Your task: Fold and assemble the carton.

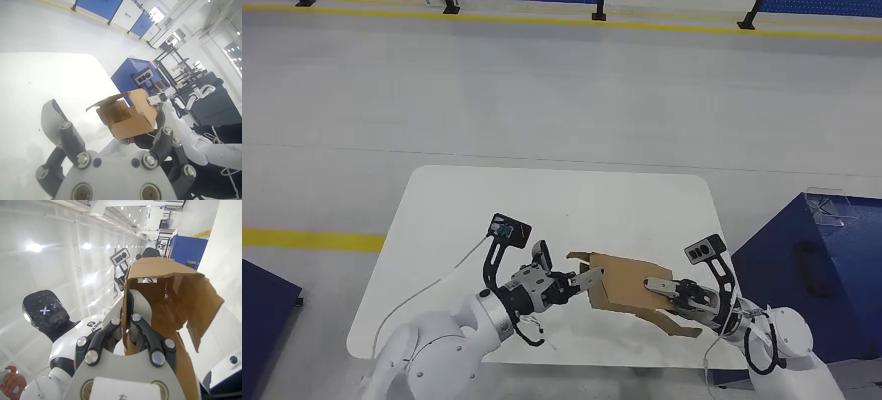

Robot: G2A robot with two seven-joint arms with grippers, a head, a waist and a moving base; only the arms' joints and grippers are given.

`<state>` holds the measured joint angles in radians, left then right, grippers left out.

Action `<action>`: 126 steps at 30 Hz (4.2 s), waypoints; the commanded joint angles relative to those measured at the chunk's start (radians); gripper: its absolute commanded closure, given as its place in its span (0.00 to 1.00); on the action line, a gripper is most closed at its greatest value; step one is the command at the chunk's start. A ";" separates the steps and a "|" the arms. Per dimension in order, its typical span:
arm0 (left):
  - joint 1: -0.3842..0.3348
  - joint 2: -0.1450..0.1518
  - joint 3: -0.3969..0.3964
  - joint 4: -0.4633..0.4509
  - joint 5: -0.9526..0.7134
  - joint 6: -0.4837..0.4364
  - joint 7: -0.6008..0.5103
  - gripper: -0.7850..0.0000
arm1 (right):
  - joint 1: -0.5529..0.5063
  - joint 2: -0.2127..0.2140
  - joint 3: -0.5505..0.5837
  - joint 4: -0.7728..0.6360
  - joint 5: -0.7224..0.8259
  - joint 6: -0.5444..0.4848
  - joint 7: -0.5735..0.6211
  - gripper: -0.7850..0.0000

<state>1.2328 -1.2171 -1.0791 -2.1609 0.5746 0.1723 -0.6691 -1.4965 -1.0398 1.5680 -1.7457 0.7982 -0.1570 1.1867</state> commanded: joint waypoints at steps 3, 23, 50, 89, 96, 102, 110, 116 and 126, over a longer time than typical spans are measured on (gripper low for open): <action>-0.024 -0.006 0.033 0.022 0.020 0.054 -0.008 0.00 | -0.006 0.001 0.016 0.001 0.035 0.003 0.008 1.00; -0.111 -0.027 0.101 0.095 0.001 0.057 -0.051 0.00 | -0.022 0.005 0.038 -0.011 0.090 0.074 0.037 1.00; -0.012 -0.009 0.031 0.035 -0.039 -0.078 -0.041 0.00 | 0.128 0.013 -0.039 0.177 0.406 0.653 0.133 1.00; 0.084 0.003 -0.153 0.012 -0.076 -0.139 0.138 0.00 | 0.193 0.162 -0.236 0.167 0.699 0.778 0.012 1.00; 0.090 0.007 -0.173 0.047 -0.100 -0.145 0.103 0.00 | 0.199 0.187 -0.265 0.165 0.702 0.760 0.031 1.00; 0.017 0.005 -0.101 0.074 -0.109 -0.176 -0.013 0.00 | 0.204 0.206 -0.289 0.164 0.687 0.740 0.050 1.00; -0.013 0.001 -0.041 0.059 -0.094 -0.183 -0.045 0.00 | 0.215 0.225 -0.311 0.174 0.688 0.724 0.066 1.00; -0.011 0.000 -0.015 0.046 -0.079 -0.193 -0.033 0.00 | 0.222 0.235 -0.328 0.181 0.686 0.714 0.076 1.00; 0.016 0.003 -0.017 0.013 -0.050 -0.174 -0.003 0.00 | 0.233 0.242 -0.322 0.218 0.668 0.692 0.098 1.00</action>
<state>1.2448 -1.2151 -1.0929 -2.1453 0.5236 -0.0013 -0.6739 -1.2630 -0.7972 1.2434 -1.5309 1.4703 0.5379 1.2819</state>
